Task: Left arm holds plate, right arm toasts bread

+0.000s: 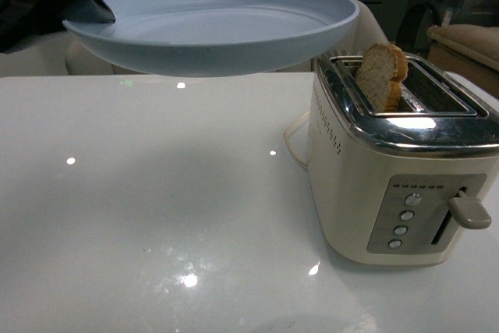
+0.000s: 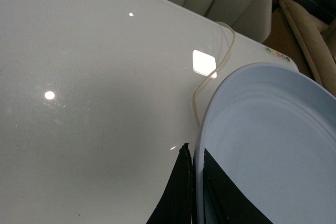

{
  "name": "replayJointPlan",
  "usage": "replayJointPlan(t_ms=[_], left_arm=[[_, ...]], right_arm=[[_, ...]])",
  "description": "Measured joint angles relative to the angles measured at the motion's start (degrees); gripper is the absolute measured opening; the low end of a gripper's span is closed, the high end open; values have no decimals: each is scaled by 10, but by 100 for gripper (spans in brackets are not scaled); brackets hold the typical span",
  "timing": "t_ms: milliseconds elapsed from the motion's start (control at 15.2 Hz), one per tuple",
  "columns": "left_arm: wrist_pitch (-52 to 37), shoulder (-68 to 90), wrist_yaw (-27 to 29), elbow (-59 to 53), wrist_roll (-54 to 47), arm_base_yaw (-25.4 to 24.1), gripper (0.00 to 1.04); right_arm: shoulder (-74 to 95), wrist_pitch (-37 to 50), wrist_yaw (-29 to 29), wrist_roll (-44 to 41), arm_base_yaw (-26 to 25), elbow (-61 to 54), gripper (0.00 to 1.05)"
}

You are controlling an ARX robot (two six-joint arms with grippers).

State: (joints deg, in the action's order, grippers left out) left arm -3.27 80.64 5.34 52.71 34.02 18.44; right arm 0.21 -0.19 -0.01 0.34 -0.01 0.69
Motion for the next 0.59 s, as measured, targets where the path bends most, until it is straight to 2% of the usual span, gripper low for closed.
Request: replayJointPlan(t_ms=[66,132,461,593], left_arm=[[0,0,0,0,0,0,3],[0,0,0,0,0,0,3],[0,0,0,0,0,0,3],[0,0,0,0,0,0,3]], right_arm=[[0,0,0,0,0,0,2],[0,0,0,-1,0,0,11],[0,0,0,-1,0,0,68],[0,0,0,-1,0,0,93]])
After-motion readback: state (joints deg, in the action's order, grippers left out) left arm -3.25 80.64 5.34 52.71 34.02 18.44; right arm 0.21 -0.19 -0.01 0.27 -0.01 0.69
